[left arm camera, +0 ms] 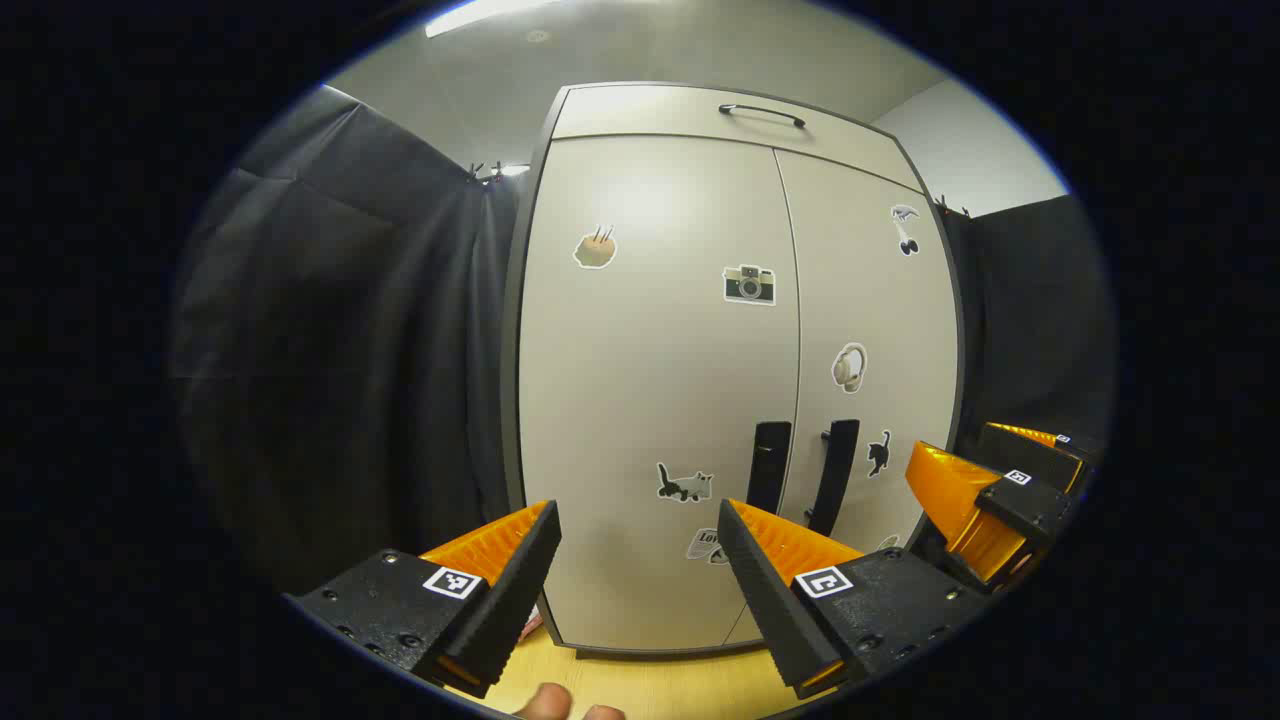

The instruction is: Open the right door of the double-door shoe cabinet with the right hand, and open the left door with the left hand.

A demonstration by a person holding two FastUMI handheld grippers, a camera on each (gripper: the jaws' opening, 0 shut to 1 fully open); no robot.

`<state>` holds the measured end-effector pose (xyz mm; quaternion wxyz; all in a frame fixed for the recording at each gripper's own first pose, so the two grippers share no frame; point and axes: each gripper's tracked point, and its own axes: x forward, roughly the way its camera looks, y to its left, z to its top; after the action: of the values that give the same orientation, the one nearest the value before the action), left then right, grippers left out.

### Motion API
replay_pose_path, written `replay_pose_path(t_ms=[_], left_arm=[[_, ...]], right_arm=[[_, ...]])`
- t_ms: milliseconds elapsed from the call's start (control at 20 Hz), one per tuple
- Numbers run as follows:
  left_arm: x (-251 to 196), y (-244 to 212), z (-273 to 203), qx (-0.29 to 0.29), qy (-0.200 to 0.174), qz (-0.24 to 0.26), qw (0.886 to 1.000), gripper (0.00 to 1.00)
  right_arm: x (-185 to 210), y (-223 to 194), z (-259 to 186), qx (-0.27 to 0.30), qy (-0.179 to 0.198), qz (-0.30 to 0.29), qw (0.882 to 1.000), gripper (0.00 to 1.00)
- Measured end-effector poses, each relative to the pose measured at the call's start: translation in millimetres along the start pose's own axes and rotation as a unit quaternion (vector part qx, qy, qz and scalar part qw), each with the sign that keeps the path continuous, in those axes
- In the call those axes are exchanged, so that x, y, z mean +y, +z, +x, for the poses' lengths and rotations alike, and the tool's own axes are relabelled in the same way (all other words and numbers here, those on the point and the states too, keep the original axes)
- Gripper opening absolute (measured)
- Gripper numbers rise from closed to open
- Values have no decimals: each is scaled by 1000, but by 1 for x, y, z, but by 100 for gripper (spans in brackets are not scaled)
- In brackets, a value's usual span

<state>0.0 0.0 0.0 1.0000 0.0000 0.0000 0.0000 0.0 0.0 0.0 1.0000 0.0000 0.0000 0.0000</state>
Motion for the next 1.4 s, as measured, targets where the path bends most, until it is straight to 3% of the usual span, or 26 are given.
replay_pose_path(t_ms=[200,600,950,1100,1200,1250,1300,1400], left_arm=[[1,7,-1,-10,10,11,1000,98],[16,6,-8,-10,36,4,999,98],[41,-3,-20,4,69,7,998,98],[55,-7,-27,9,85,14,996,98],[66,-9,-32,11,99,19,995,98],[72,-9,-36,12,106,21,994,98],[78,-10,-38,13,113,23,993,98],[88,-11,-43,14,126,20,992,98]], right_arm=[[3,1,8,-2,11,2,1000,94],[16,-11,23,13,31,0,999,97],[23,-44,54,57,22,-15,998,94],[29,-54,70,70,20,-11,997,77],[32,-58,84,69,15,-14,997,75],[31,-56,88,66,9,-15,998,70],[34,-57,91,70,12,-11,997,53],[38,-61,96,76,13,-14,997,50]])
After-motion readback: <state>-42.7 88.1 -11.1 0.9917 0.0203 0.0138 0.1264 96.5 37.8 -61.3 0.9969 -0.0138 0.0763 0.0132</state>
